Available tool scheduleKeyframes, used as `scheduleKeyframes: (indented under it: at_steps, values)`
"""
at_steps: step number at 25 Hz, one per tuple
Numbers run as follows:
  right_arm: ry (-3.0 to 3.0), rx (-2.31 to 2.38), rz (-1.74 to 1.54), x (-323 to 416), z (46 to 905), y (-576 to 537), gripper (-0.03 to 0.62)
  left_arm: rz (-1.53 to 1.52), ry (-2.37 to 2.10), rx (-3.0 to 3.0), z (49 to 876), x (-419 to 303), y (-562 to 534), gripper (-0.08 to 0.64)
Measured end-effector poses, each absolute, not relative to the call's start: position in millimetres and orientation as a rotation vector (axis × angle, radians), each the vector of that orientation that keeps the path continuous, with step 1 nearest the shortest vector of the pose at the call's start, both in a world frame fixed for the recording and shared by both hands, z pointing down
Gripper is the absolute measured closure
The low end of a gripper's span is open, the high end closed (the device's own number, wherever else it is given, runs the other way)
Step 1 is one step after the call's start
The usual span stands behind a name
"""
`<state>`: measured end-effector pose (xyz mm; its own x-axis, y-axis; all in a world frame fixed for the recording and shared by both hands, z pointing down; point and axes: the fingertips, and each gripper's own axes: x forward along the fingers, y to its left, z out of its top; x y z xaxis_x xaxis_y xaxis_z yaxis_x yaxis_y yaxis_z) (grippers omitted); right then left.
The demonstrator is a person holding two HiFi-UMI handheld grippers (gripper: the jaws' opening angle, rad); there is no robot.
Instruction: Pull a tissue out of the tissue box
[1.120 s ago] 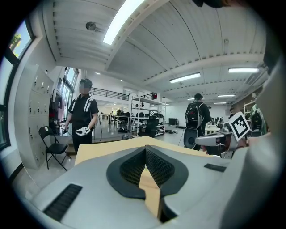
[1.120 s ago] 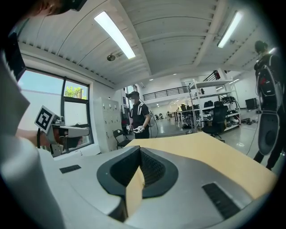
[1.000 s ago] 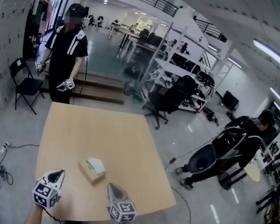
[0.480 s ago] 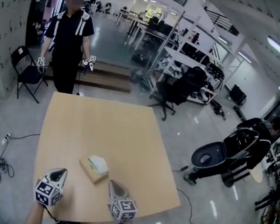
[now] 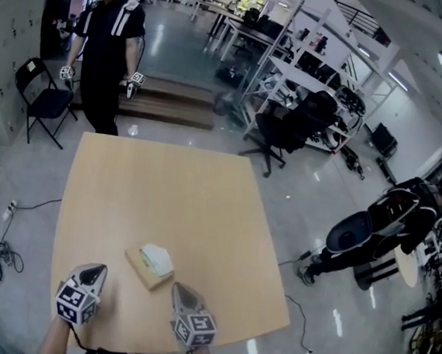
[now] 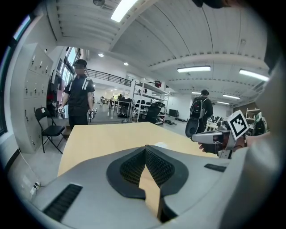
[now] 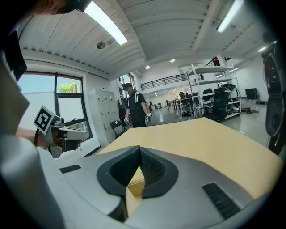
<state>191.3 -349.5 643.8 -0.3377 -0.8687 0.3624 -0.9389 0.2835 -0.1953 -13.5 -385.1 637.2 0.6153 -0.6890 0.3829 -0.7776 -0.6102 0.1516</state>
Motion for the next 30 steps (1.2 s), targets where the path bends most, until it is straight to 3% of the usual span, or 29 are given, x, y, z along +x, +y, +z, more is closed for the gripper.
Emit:
scheduleKeyframes:
  at_steps: [25,30]
  values:
    - [-2.262,1.626,0.693,194,697,-396,0.58,0.505,-1.097,2.448,685,2,-421,0.552]
    - [-2.282,1.622,0.693,194,696,-401,0.529,0.497,-1.114,2.436,688,-3,-425,0.552]
